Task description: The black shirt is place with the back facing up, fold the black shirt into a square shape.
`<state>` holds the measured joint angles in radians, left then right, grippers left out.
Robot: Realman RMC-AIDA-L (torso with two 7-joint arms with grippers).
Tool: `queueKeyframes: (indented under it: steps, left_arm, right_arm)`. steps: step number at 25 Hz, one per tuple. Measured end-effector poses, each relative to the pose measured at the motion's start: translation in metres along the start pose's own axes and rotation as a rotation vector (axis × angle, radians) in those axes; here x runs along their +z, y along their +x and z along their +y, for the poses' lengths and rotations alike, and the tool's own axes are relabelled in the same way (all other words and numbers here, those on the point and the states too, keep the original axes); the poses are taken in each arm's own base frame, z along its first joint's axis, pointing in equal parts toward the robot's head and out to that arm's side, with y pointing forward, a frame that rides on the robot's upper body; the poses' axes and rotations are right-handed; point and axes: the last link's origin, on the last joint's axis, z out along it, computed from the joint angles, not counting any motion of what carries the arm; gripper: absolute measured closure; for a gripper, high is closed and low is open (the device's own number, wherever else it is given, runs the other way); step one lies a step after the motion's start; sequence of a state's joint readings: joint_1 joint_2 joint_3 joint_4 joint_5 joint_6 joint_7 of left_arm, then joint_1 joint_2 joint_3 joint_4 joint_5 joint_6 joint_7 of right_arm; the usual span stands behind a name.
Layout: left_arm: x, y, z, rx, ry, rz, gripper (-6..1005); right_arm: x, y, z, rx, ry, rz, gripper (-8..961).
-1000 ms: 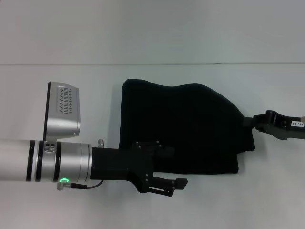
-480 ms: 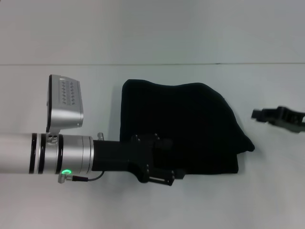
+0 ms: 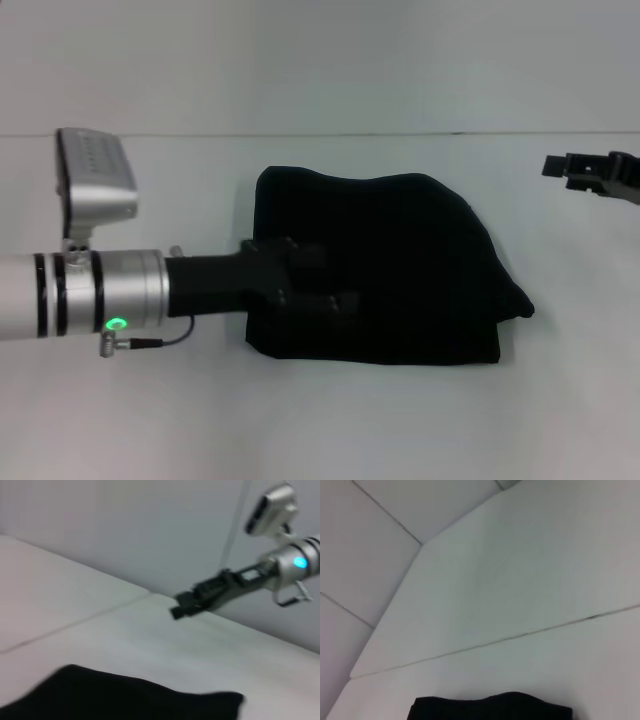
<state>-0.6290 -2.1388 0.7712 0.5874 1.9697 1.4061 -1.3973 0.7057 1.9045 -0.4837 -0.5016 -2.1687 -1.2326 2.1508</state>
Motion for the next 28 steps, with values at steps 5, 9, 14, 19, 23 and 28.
queueKeyframes:
  steps: [5, 9, 14, 19, 23, 28]
  left_arm:
    - [-0.009, 0.0, -0.014, -0.058, 0.087, 0.03, 92]
    - [-0.009, -0.001, -0.026, -0.083, 0.169, 0.012, 92]
    - [-0.003, 0.001, -0.03, -0.067, 0.194, -0.002, 92]
    - [0.008, -0.004, -0.033, -0.054, 0.241, -0.041, 92]
    - [0.019, -0.015, -0.035, -0.034, 0.292, -0.113, 92]
    - [0.026, -0.026, -0.038, -0.026, 0.332, -0.172, 92]
  right_arm:
    - [0.012, -0.006, 0.012, -0.054, -0.008, 0.044, 359]
    - [0.019, 0.0, 0.017, -0.092, -0.022, 0.064, 337]
    - [0.017, 0.001, 0.015, -0.091, -0.02, 0.044, 333]
    - [0.015, -0.001, 0.013, -0.087, -0.012, 0.031, 334]
    - [0.015, -0.001, 0.012, -0.091, -0.008, 0.029, 335]
    - [0.016, 0.002, 0.012, -0.089, -0.009, 0.033, 336]
